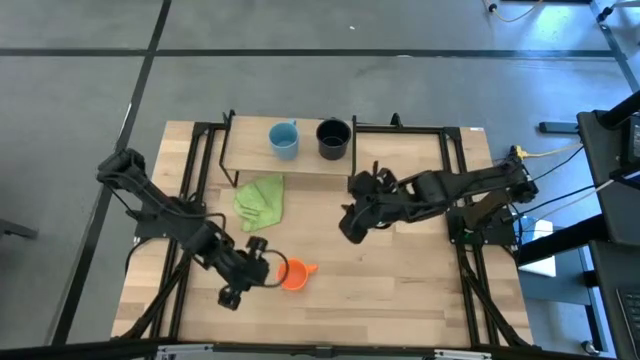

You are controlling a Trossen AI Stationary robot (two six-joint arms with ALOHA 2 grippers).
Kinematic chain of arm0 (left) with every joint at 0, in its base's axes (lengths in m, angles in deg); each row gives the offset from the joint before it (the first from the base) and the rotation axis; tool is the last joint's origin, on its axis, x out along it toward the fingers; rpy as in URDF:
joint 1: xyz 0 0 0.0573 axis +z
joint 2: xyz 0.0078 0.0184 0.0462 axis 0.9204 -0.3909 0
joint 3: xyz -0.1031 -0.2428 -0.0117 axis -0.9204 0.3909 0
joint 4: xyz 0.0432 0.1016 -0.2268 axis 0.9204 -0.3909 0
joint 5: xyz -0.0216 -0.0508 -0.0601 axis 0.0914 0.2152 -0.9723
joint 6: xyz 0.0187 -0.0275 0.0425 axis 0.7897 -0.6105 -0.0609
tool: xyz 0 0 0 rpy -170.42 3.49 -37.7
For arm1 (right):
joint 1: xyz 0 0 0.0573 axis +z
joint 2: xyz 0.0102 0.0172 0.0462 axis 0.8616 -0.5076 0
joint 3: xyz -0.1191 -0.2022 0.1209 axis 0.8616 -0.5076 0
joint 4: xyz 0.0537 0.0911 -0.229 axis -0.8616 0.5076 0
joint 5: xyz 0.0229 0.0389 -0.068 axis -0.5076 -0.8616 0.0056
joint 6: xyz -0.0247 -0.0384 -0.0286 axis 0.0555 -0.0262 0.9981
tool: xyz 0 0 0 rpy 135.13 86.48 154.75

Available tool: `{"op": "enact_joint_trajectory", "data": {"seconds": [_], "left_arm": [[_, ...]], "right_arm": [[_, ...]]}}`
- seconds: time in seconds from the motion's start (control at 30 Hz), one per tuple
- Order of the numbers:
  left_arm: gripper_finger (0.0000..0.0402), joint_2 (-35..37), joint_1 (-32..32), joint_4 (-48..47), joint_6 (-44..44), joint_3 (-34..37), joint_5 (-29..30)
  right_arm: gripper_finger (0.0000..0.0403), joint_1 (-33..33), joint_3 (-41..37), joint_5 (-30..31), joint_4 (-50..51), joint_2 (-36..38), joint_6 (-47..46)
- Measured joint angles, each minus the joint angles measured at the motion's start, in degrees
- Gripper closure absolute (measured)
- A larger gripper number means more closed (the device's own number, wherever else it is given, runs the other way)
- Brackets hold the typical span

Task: Stack small to large cups/mugs on shelf
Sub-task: Put the orange mug on the shelf

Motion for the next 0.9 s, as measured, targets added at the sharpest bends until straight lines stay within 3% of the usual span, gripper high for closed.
{"op": "enact_joint_trajectory", "data": {"seconds": [0.23, 0.5, 0.9], "left_arm": [[0.0349, -6.2, 2.7, 0.0, 9.0, -5.8, 0.2], [0.034, -10.3, 7.7, -1.7, 12.1, -7.8, -5.9], [0.0308, -11.3, 6.5, 0.2, 16.7, -7.8, -6.4]], "right_arm": [[0.0201, -0.1, 0.0, 0.1, 4.4, 1.3, 0.0], [0.0201, 0.2, 0.0, 0.0, 5.6, 1.5, 0.0], [0.0201, 0.4, 0.0, 2.8, 8.8, 5.2, -0.2]]}}
